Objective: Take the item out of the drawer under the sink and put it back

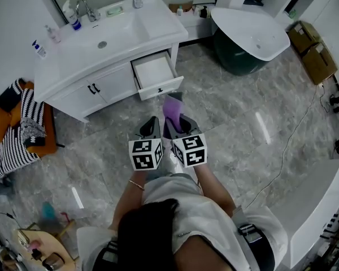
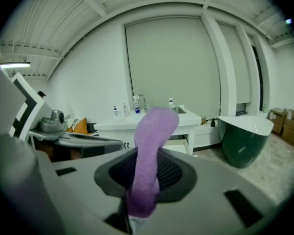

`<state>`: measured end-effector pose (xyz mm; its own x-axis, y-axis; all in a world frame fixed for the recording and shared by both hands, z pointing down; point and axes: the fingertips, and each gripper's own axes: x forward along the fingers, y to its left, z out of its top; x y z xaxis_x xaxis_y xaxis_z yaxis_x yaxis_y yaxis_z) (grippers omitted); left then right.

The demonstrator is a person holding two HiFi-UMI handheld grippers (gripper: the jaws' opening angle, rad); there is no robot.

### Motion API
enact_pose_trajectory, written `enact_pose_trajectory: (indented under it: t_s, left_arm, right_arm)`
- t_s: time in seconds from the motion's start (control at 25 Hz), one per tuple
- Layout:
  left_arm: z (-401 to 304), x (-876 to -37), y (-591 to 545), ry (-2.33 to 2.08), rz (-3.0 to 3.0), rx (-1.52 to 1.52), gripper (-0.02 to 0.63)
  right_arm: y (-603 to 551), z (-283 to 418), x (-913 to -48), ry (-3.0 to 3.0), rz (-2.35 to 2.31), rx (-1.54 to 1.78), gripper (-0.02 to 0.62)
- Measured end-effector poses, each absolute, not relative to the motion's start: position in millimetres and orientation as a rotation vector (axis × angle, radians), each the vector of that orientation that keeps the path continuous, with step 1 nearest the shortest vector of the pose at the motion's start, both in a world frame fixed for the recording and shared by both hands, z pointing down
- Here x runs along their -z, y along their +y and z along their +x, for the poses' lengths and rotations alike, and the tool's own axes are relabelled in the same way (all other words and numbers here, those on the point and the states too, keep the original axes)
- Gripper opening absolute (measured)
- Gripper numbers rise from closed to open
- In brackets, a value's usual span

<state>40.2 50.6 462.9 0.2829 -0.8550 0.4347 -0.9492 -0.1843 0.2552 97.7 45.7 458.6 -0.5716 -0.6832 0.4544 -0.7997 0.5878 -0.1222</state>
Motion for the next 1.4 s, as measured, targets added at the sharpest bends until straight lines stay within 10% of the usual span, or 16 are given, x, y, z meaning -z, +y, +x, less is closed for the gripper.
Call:
enact_pose_trajectory:
  t_s: [1.4]
  left_arm:
    - [-58,-468,-142,-1.461,2.161,-0.296,0.005]
  right_arm:
    - [-135,-4,-462,-2.371,1.275,-0.51,0.097]
